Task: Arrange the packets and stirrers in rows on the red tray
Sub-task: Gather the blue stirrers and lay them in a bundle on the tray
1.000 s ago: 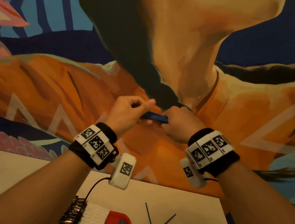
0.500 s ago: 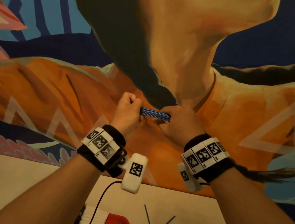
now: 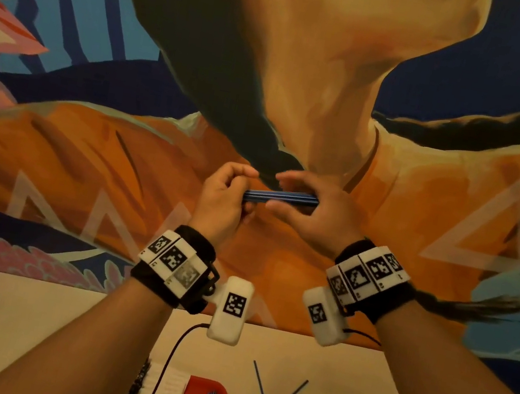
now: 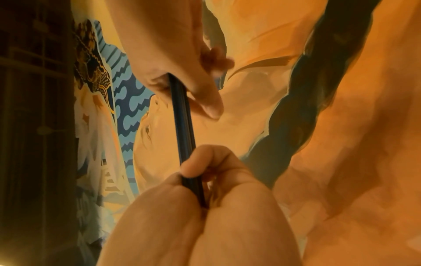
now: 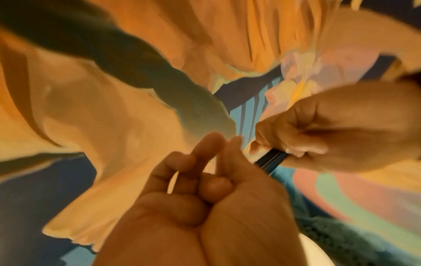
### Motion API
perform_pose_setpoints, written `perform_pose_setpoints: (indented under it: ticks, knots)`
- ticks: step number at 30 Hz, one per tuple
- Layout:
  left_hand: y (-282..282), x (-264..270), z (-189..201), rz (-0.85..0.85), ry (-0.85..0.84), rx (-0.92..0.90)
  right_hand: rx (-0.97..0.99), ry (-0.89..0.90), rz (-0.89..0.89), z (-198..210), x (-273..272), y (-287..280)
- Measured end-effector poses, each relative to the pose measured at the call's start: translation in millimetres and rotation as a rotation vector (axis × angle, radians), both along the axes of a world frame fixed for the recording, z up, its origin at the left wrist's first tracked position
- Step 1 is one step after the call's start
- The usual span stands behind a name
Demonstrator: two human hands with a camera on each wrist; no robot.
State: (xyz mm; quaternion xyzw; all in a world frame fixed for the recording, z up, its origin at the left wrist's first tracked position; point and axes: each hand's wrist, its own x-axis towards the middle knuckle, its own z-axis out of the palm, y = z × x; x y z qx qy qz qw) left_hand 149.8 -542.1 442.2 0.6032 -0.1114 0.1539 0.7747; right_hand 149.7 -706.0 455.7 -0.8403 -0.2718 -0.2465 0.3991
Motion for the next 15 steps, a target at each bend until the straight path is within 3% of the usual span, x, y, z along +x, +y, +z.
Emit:
perform_pose_setpoints:
  ticks: [4,6,11,15]
  knots:
    - [-7,-3,0,-0.035,0.001,0.001,0.609,0.169,0.159,-2,3,17]
    - [-7,-5,1,-0.101,0.006,-0.047,0.692,0.216,0.182,0,1,23]
    - [6,-7,0,-0.063,-0.041,0.036,0.258,0.215,0.12,-6,10,13]
    - [21,2,-17,0.059,-0.093,0.226,-0.16,0.504,0.162,-10,-2,7]
